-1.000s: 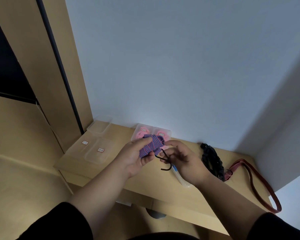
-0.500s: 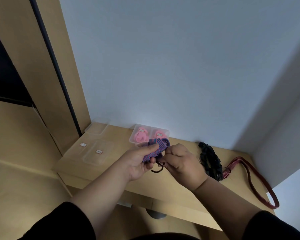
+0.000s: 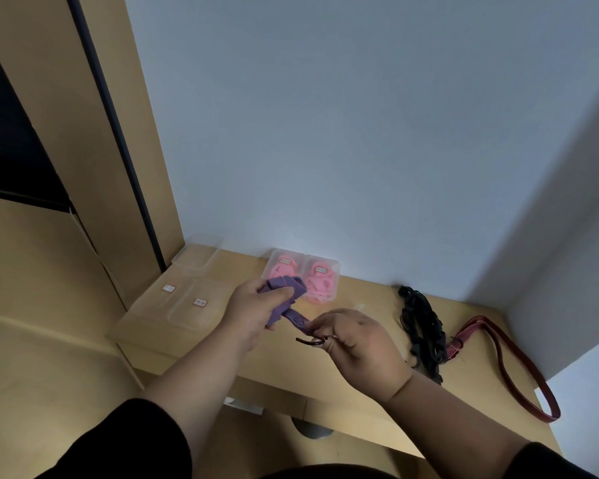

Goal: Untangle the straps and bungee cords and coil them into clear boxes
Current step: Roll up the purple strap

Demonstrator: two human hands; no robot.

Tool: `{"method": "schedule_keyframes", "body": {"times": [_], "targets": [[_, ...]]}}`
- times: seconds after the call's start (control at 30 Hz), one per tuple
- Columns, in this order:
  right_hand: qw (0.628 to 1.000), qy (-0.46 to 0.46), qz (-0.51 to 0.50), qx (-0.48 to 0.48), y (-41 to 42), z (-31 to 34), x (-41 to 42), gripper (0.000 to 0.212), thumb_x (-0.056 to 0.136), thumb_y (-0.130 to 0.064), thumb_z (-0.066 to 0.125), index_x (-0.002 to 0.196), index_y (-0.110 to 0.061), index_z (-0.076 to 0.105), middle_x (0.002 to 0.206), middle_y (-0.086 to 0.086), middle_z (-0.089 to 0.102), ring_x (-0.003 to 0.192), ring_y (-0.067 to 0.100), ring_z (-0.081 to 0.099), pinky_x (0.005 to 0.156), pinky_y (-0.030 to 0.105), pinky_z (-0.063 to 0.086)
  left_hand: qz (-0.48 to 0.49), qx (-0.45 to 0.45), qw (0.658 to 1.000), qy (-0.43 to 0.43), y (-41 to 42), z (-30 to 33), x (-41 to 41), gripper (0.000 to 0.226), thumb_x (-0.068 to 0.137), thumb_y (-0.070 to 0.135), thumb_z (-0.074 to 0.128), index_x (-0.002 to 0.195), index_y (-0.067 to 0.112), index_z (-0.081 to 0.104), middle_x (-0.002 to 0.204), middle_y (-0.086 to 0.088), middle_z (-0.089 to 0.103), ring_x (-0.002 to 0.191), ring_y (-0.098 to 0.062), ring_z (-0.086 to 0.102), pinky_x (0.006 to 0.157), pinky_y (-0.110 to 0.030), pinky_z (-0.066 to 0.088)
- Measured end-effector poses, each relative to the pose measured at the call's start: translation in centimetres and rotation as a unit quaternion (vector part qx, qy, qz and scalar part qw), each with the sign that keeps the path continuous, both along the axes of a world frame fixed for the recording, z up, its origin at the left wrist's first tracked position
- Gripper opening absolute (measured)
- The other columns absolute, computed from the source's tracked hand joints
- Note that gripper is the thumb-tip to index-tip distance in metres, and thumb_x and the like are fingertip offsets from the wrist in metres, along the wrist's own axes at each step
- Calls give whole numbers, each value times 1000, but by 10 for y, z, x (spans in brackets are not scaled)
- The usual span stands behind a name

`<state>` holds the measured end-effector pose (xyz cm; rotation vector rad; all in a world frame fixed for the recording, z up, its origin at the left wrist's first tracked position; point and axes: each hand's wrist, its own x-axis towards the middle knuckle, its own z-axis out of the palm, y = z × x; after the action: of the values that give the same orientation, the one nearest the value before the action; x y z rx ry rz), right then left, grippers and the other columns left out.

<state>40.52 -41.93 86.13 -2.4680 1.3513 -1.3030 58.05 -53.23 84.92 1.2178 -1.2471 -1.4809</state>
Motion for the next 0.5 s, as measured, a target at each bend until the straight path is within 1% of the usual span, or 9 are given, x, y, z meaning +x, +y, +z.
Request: {"method": "schedule_keyframes", "body": {"times": [0.07,0.13,0.2,0.27,0.33,0.37,0.43,0.47,0.5], "targets": [[999,-18,-36,34,0,-1,2,26,99,-28,61,87,-6,69,98,-3,76,91,13,68,78,23,52,-25,-9,1000,4,-3,-3,5,25,66,32,77,83,14,75,66,-4,68,52,-19,52,39,-23,37],[994,-36,-84,62,-3,0,-1,21,95,-24,66,87,-6,70,93,-3,76,87,16,69,75,26,51,-79,-7,997,11,1,-5,3,24,67,31,78,85,15,75,66,-4,67,48,-17,52,38,-22,35],[989,-36,-128,68,-6,0,-4,17,93,-21,69,87,-6,69,84,-1,74,78,21,66,67,28,47,-117,-12,993,18,6,-4,-1,26,70,29,78,90,15,73,71,-7,69,52,-18,59,37,-21,34],[983,-29,-171,63,-7,-2,-4,17,92,-18,73,82,-7,65,72,1,68,65,24,60,56,27,37,-126,-36,991,8,8,-2,-4,30,72,29,77,97,13,70,77,-11,72,60,-21,67,37,-22,36],[974,-26,-211,82,-8,-5,-4,18,93,-20,73,81,-11,63,69,0,66,61,23,57,53,26,28,-126,-86,987,-41,13,-1,-8,27,73,29,75,95,15,69,75,-7,70,59,-20,65,38,-26,41],[970,-26,-224,94,-9,-5,-4,17,94,-22,71,81,-14,63,69,-2,66,62,22,57,53,26,27,-125,-111,983,-73,15,-2,-11,23,73,29,75,92,18,68,73,-5,67,56,-19,61,39,-27,43],[965,-19,-234,119,-11,-5,-4,17,97,-23,66,82,-16,63,73,-3,69,66,21,59,54,28,31,-119,-139,975,-126,20,-4,-15,13,75,30,74,85,31,65,69,4,63,49,-13,56,40,-26,44],[964,-15,-230,130,-11,-5,-4,17,98,-23,64,82,-18,64,76,-5,71,68,19,60,55,26,35,-119,-149,971,-145,21,-6,-16,14,76,29,73,81,37,64,67,9,62,47,-9,54,41,-25,43],[965,-12,-223,138,-11,-6,-3,16,99,-22,62,83,-20,65,78,-8,73,71,15,61,57,23,38,-121,-163,965,-163,23,-8,-17,19,79,27,73,80,42,62,66,14,62,49,-6,54,43,-24,43]]}}
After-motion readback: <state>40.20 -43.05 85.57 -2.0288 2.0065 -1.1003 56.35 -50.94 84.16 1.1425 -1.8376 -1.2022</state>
